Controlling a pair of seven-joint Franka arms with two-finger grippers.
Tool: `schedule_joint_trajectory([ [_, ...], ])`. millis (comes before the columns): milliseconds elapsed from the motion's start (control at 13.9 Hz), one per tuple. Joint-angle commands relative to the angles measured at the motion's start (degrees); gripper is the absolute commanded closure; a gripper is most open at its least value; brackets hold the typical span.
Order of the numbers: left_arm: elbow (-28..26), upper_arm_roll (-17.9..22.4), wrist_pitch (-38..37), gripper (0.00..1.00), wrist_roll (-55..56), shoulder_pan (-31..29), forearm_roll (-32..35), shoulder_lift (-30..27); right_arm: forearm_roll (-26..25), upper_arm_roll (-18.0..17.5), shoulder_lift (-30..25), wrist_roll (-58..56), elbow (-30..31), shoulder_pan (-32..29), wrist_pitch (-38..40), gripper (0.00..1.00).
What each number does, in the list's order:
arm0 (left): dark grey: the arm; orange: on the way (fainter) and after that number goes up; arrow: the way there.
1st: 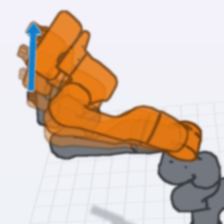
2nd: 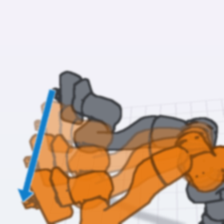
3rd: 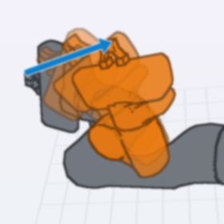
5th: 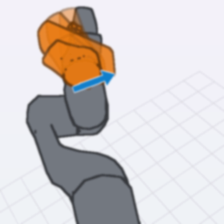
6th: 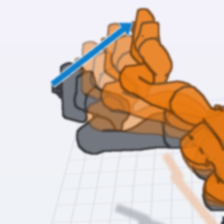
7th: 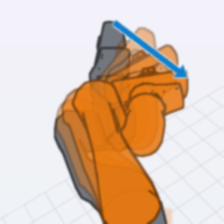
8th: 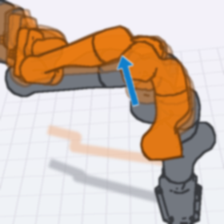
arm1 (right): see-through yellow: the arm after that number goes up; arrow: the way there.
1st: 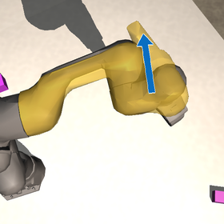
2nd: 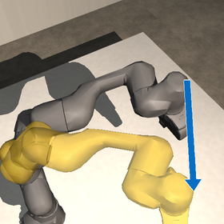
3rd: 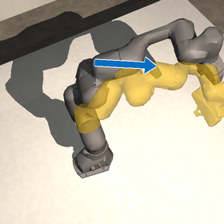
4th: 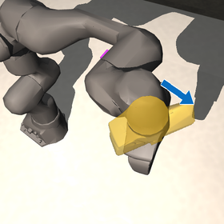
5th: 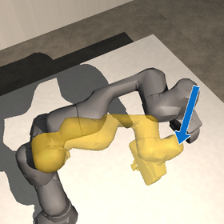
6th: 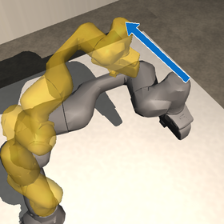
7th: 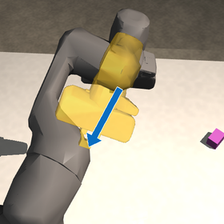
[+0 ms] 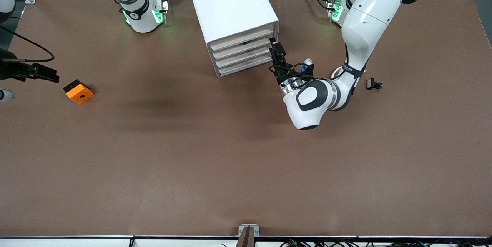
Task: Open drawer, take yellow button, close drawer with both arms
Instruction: 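Grasp the drawer handle with the left gripper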
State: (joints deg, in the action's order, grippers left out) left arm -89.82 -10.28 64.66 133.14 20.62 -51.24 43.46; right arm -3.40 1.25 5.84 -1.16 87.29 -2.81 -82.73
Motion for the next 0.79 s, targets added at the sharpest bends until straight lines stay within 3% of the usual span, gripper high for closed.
schedule_joint_trajectory([
  [0, -4.7, 0.3, 0.2, 0.39, 0.6, 1.1, -0.5, -3.2, -0.9, -0.3, 0.7, 3.0, -1.2, 0.5, 1.0, 0.00],
  [432, -4.6, 0.3, 2.2, 0.43, -0.3, 3.6, -0.6, -2.6, 2.8, -0.2, 0.7, 5.6, -1.2, 0.3, 1.0, 0.00],
  [721, -5.6, 0.3, 2.3, 0.58, -0.6, 5.0, -0.6, -2.7, 4.9, 0.0, 0.7, 5.6, -1.2, -0.3, 0.9, 0.00],
])
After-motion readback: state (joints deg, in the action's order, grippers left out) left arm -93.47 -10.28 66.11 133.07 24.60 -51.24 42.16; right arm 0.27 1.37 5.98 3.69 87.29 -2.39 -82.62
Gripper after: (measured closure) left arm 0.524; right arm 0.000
